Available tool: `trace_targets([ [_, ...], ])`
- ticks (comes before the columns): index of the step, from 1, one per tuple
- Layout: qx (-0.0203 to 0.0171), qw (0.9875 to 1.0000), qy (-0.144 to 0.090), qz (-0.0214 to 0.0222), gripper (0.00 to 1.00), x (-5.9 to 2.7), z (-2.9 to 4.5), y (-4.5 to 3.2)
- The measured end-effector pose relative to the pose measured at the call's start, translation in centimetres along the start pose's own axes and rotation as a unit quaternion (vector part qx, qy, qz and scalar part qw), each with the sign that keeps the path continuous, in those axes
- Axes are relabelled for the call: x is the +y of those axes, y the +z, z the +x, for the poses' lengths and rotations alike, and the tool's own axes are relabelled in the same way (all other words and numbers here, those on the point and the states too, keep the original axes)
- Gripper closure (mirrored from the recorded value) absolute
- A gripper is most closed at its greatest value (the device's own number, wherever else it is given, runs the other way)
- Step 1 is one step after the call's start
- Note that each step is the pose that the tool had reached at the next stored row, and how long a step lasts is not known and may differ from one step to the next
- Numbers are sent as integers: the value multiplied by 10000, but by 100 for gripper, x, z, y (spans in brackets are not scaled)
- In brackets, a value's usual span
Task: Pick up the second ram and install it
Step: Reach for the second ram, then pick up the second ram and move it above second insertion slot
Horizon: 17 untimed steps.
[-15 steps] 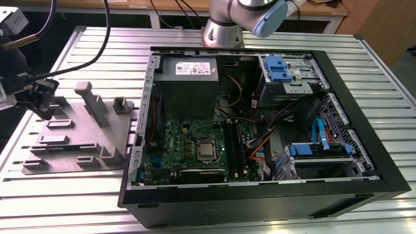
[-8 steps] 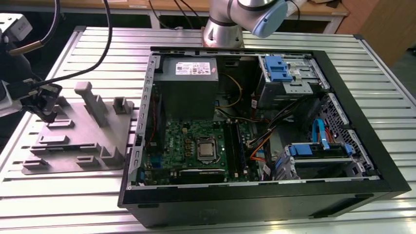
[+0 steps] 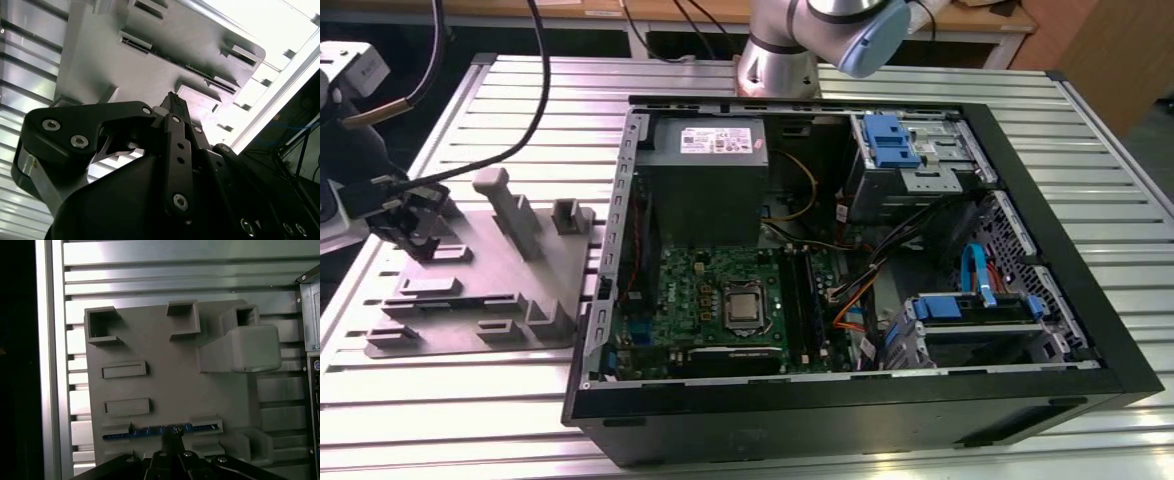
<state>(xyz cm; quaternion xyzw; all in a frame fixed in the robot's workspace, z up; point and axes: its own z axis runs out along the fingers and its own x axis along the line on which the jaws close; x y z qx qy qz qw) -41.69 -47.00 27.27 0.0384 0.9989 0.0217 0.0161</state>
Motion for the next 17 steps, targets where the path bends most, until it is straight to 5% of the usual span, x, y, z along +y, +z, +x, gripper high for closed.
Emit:
trace_targets([
  [17,0,10000,0,0,90,-46,14,68],
])
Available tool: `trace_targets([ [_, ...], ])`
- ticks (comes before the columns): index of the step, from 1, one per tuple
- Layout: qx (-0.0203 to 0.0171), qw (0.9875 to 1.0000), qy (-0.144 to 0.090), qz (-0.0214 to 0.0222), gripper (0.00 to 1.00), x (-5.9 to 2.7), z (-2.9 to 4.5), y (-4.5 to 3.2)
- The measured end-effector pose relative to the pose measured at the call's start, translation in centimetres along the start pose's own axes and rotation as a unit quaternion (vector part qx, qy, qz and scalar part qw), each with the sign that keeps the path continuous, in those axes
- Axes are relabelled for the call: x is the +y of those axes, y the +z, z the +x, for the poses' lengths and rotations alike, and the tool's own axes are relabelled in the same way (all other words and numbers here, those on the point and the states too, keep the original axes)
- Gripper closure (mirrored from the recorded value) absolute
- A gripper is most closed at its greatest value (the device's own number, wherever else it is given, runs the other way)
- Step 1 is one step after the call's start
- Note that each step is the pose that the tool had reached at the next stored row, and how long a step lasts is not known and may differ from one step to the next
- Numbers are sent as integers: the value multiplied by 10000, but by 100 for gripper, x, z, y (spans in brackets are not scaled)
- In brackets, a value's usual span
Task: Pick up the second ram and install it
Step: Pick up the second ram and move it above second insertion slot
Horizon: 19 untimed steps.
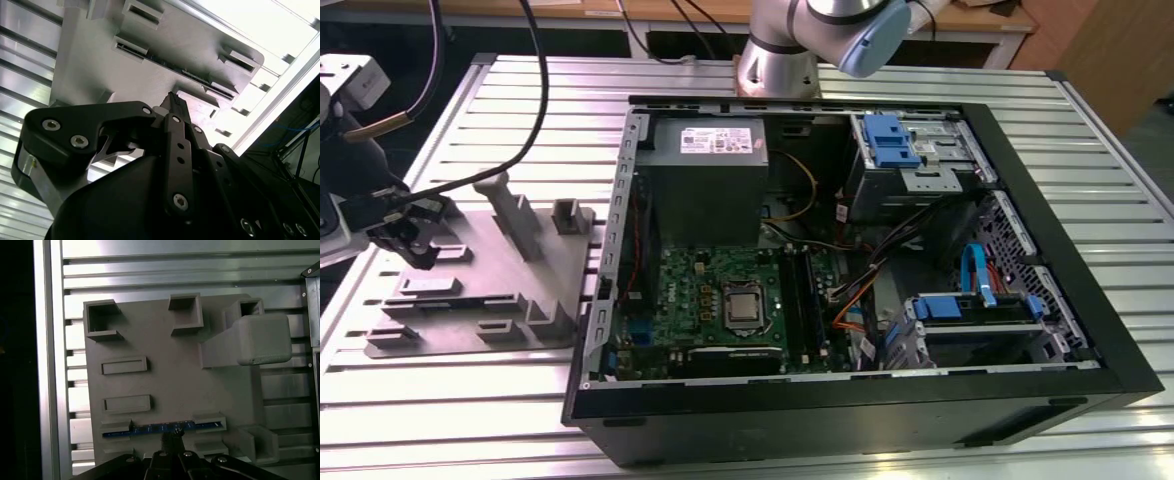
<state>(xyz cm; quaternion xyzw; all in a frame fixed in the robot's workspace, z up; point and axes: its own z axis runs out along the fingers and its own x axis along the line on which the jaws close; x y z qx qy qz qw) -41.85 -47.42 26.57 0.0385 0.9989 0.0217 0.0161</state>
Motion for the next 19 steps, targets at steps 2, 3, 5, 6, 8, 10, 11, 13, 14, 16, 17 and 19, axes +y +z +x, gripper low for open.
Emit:
trace_targets([
  [2,0,10000,0,0,90,0,0,0],
  [3,0,10000,0,0,90,0,0,0],
  [5,0,10000,-11,0,90,0,0,1],
  [6,3,10000,-58,-1,90,0,1,1],
  [8,9,9998,-214,-6,90,0,1,3],
  [10,17,9992,-393,-8,90,0,1,4],
  [11,22,9988,-488,-9,90,0,1,5],
  [13,28,9978,-667,-11,90,0,1,10],
  [14,32,9972,-744,-10,90,0,2,11],
  [16,38,9963,-853,-6,90,0,2,13],
  [17,40,9960,-897,-5,90,0,3,14],
  [19,43,9952,-976,-2,90,1,5,16],
])
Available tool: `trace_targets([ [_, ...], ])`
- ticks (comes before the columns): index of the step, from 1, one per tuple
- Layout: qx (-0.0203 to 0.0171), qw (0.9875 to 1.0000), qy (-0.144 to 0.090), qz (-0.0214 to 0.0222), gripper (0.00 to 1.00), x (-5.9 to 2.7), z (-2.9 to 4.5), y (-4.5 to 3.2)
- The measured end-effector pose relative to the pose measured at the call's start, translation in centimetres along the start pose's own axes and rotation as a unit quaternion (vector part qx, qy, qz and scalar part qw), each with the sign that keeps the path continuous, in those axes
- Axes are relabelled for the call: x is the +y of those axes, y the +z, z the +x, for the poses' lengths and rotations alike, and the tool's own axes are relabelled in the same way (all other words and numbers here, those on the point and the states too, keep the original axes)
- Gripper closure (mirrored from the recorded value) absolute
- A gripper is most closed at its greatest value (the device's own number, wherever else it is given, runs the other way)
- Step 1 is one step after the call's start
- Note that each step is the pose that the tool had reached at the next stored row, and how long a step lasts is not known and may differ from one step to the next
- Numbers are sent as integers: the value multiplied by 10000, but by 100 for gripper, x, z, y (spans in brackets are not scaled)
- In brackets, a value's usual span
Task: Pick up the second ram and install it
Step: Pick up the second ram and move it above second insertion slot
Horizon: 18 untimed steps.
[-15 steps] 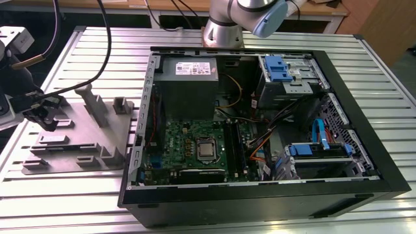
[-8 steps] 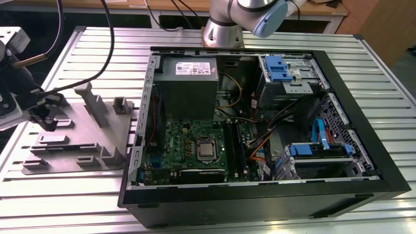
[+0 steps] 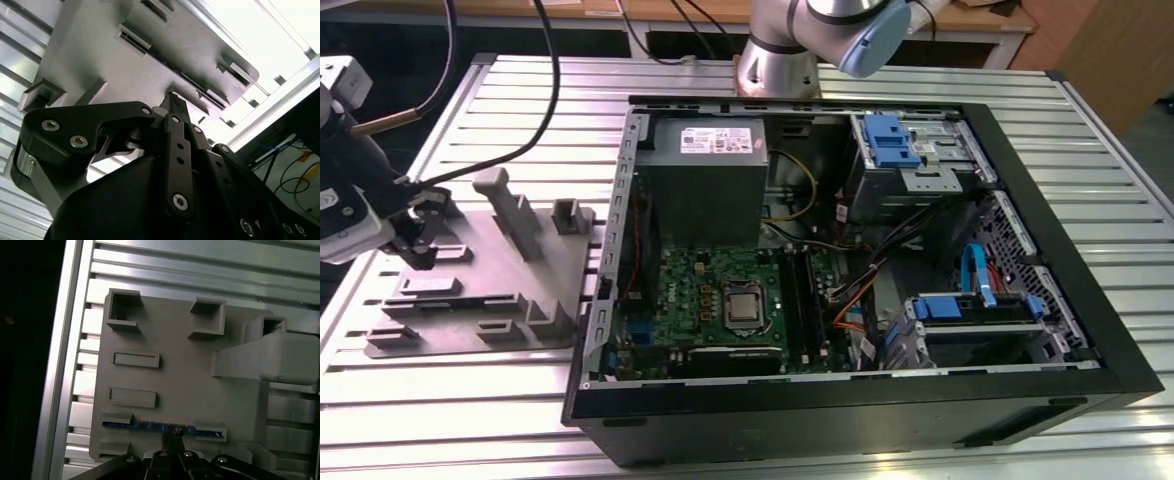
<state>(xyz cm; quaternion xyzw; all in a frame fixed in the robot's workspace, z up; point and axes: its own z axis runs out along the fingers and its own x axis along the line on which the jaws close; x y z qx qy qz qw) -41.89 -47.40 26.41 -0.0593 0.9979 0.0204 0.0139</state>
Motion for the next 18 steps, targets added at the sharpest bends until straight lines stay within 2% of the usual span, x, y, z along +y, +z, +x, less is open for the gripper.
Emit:
trace_targets([
  [5,9,9997,-240,0,90,0,1,5],
  [10,25,9980,-637,-11,90,0,1,11],
  [14,37,9956,-937,-21,90,0,1,15],
  [18,50,9916,-1289,-31,90,0,2,21],
])
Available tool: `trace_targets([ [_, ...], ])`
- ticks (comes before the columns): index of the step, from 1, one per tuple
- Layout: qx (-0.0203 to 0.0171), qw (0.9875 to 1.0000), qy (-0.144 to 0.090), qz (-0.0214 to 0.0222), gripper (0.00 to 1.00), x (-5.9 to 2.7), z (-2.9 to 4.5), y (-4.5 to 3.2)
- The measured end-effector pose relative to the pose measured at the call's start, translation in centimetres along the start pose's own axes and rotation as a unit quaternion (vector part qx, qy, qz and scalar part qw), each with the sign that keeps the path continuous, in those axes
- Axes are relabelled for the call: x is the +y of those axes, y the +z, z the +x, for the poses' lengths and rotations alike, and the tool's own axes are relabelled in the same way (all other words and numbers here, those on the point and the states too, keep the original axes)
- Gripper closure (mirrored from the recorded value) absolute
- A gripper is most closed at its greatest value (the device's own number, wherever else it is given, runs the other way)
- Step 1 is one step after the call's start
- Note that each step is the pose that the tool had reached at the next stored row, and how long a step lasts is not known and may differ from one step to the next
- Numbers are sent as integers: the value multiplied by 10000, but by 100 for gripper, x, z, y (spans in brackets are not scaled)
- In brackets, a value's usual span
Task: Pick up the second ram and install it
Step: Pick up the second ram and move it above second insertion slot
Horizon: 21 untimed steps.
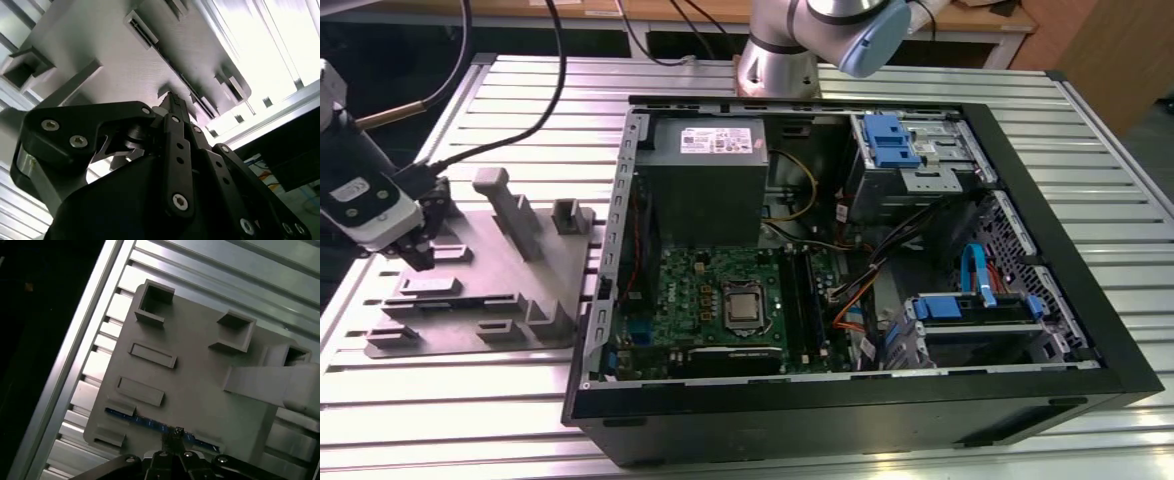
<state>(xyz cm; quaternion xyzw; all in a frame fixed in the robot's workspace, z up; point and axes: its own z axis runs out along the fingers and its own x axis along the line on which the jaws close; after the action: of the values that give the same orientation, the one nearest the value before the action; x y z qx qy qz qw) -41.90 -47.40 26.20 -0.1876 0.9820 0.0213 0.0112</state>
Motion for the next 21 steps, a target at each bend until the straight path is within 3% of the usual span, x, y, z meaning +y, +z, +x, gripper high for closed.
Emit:
trace_targets([
  [5,18,9990,-457,-14,90,-1,0,8],
  [10,35,9959,-909,-27,90,-1,1,16],
  [15,51,9910,-1337,-40,90,-1,1,20],
  [21,69,9833,-1818,-54,90,-1,1,25],
])
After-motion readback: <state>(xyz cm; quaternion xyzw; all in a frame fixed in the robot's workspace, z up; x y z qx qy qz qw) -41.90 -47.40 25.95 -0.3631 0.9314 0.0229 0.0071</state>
